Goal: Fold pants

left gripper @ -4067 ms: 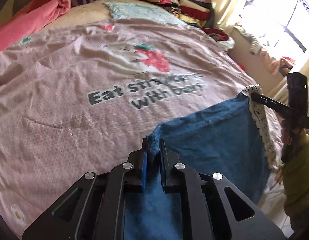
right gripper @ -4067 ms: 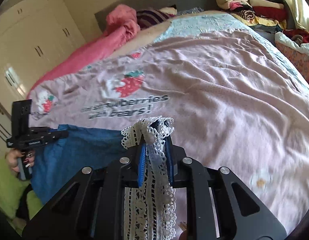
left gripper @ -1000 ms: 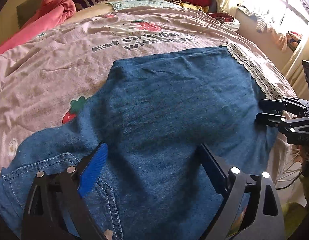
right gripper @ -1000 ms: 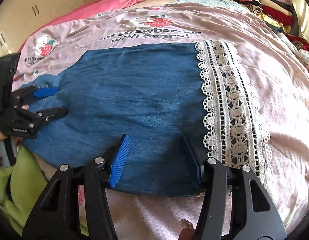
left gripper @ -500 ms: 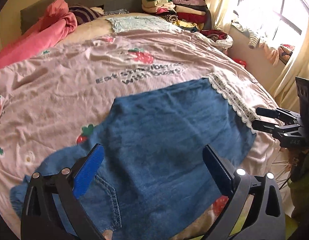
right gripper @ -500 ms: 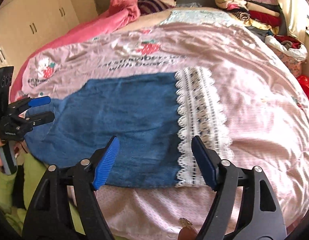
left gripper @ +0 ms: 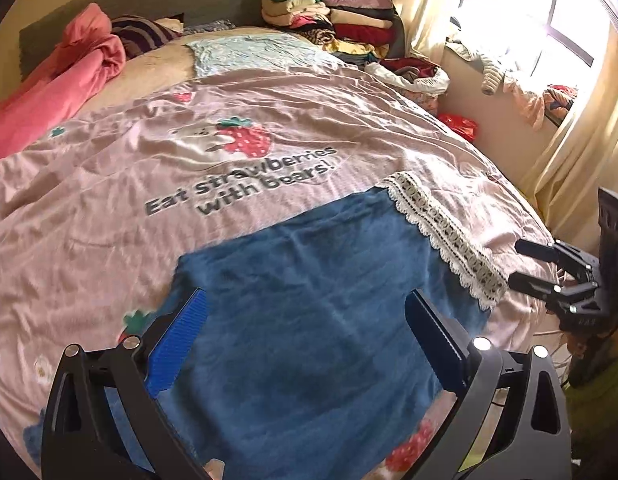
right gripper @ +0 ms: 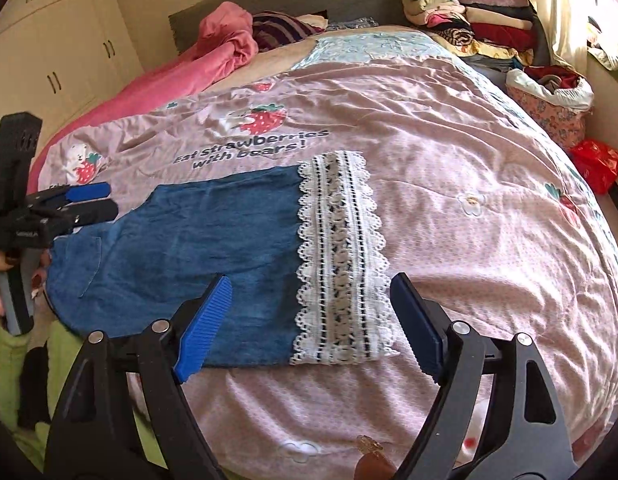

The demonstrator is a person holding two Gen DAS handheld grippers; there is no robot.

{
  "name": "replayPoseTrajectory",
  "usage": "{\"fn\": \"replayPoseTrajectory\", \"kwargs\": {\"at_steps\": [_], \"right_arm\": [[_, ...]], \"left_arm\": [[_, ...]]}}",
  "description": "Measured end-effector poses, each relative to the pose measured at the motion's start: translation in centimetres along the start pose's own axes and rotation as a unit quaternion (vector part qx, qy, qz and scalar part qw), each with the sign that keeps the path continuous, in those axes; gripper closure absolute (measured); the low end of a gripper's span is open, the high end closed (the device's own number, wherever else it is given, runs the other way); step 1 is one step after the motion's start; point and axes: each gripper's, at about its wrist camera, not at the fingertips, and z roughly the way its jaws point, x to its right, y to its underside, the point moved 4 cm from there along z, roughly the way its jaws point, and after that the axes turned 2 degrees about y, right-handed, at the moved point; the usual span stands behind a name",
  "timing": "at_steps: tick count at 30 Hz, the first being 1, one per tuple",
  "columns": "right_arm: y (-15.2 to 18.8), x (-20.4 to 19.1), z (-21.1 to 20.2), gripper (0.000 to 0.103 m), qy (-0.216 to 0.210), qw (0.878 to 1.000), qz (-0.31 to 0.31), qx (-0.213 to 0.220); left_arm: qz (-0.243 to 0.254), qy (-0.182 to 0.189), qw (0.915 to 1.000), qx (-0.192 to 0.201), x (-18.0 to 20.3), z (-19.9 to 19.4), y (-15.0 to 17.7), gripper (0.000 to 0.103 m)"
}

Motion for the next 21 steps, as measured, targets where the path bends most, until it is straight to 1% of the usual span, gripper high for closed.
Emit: {"fn": "replayPoseTrajectory", "kwargs": {"at_steps": [6,11,18,21], "right_arm": [[0.7,1.2,1.0,0.027,-0.008,1.0,0.012,-0.007],[1.1,1.8,2.0,0.026,-0.017,1.0,0.021,-0.014],[1.5,2.4,4.0,0.026,-0.03,0.998,0.036,-0.033],[1.7,2.6,4.8,0.026,-0.032,0.998,0.044,-0.043]], "left_arm": [[0.013,0.007,0.9998,-0.009,1.2,2.7,-2.5,0.005],[0.052,0.016,0.9984,-0.014,3.2,5.6,-5.0,0.005],[0.099,0.031,0.9933,-0.051,5.3,11.4,-6.9,0.005],[0.112,0.026,0.9909,-0.069,5.7,13.9,-7.2,0.005]]}}
